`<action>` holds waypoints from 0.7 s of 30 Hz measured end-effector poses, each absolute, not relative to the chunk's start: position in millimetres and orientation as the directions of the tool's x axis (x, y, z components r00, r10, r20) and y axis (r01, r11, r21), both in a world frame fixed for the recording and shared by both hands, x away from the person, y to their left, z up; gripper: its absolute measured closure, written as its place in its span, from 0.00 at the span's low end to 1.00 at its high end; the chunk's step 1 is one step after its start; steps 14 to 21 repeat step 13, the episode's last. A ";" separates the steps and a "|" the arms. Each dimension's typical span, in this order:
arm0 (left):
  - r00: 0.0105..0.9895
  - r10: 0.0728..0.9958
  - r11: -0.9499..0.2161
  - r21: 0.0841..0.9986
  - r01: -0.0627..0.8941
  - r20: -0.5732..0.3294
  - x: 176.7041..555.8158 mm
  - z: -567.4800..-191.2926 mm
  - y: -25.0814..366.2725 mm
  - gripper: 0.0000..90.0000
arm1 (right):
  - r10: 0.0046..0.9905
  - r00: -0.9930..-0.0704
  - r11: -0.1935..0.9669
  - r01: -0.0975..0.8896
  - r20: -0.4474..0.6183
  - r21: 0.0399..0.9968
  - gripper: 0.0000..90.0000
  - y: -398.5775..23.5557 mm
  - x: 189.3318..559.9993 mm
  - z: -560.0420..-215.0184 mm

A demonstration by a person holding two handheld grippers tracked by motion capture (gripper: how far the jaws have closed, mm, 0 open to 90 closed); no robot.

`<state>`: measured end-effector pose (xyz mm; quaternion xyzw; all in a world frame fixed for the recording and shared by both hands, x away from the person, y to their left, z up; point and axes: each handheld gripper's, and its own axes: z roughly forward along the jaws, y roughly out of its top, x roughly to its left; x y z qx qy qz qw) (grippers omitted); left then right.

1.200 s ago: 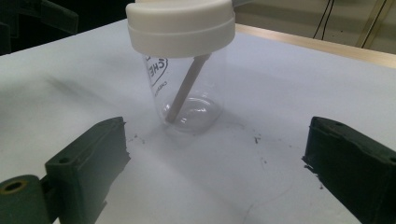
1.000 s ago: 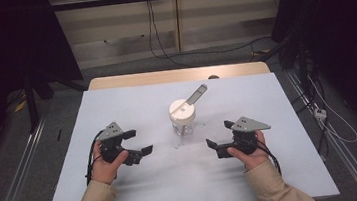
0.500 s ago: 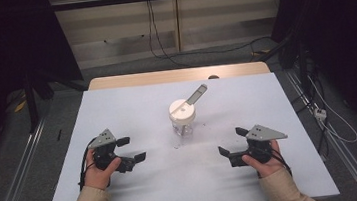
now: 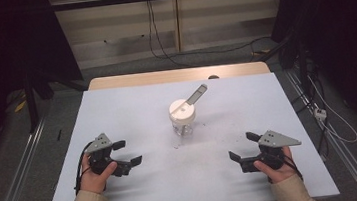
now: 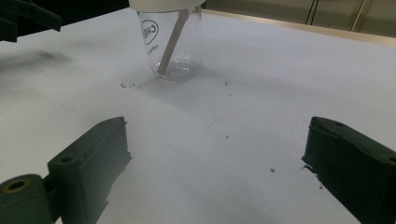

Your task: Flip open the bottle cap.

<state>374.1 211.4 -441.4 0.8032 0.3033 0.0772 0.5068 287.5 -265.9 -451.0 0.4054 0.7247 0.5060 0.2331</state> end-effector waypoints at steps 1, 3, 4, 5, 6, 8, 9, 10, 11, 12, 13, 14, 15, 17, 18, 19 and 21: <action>0.804 0.565 -0.300 0.861 0.410 -0.186 373.7 -441.2 212.1 0.06 | 0.823 -0.563 0.164 0.353 0.069 0.921 0.07 -266.4 286.7 -451.8; 0.803 0.567 -0.299 0.862 0.410 -0.185 373.5 -441.2 213.0 0.06 | 0.823 -0.563 0.164 0.358 0.073 0.919 0.07 -267.0 285.2 -452.9; 0.802 0.569 -0.301 0.862 0.408 -0.181 373.6 -441.3 213.3 0.06 | 0.823 -0.564 0.165 0.358 0.072 0.919 0.07 -267.3 284.5 -452.8; 0.803 0.569 -0.303 0.861 0.409 -0.181 373.7 -441.6 213.5 0.06 | 0.823 -0.564 0.166 0.354 0.069 0.920 0.07 -267.6 284.0 -452.5; 0.803 0.568 -0.302 0.861 0.408 -0.181 373.8 -441.9 213.5 0.06 | 0.823 -0.564 0.166 0.353 0.067 0.921 0.07 -268.0 283.6 -452.3; 0.804 0.567 -0.310 0.859 0.409 -0.178 373.9 -442.0 213.0 0.06 | 0.826 -0.560 0.165 0.353 0.067 0.921 0.07 -268.8 283.4 -452.5; 0.804 0.567 -0.308 0.859 0.410 -0.180 373.7 -442.2 212.4 0.06 | 0.827 -0.558 0.166 0.355 0.066 0.920 0.07 -269.2 283.7 -453.0; 0.806 0.564 -0.312 0.857 0.410 -0.180 373.6 -442.3 212.0 0.06 | 0.828 -0.556 0.164 0.357 0.069 0.920 0.07 -269.4 284.0 -453.4; 0.808 0.562 -0.316 0.857 0.407 -0.177 373.7 -442.3 211.6 0.06 | 0.829 -0.555 0.164 0.358 0.069 0.919 0.07 -269.5 284.3 -453.7; 0.807 0.563 -0.316 0.856 0.408 -0.176 374.0 -442.5 211.2 0.06 | 0.830 -0.554 0.165 0.360 0.067 0.918 0.07 -269.3 284.6 -453.8; 0.806 0.565 -0.316 0.856 0.409 -0.177 374.4 -442.9 210.8 0.06 | 0.831 -0.552 0.166 0.360 0.066 0.918 0.07 -269.0 284.8 -453.8; 0.806 0.565 -0.316 0.856 0.409 -0.177 374.4 -442.9 210.8 0.06 | 0.831 -0.552 0.166 0.360 0.066 0.918 0.07 -269.0 284.8 -453.8; 0.806 0.565 -0.316 0.856 0.409 -0.177 374.4 -442.9 210.8 0.06 | 0.831 -0.552 0.166 0.360 0.066 0.918 0.07 -269.0 284.8 -453.8; 0.806 0.565 -0.316 0.856 0.409 -0.177 374.4 -442.9 210.8 0.06 | 0.831 -0.552 0.166 0.360 0.066 0.918 0.07 -269.0 284.8 -453.8; 0.806 0.565 -0.316 0.856 0.409 -0.177 374.4 -442.9 210.8 0.06 | 0.831 -0.552 0.166 0.360 0.066 0.918 0.07 -269.0 284.8 -453.8; 0.806 0.565 -0.316 0.856 0.409 -0.177 374.4 -442.9 210.8 0.06 | 0.831 -0.552 0.166 0.360 0.066 0.918 0.07 -269.0 284.8 -453.8; 0.806 0.565 -0.316 0.856 0.409 -0.177 374.4 -442.9 210.8 0.06 | 0.831 -0.552 0.166 0.360 0.066 0.918 0.07 -269.0 284.8 -453.8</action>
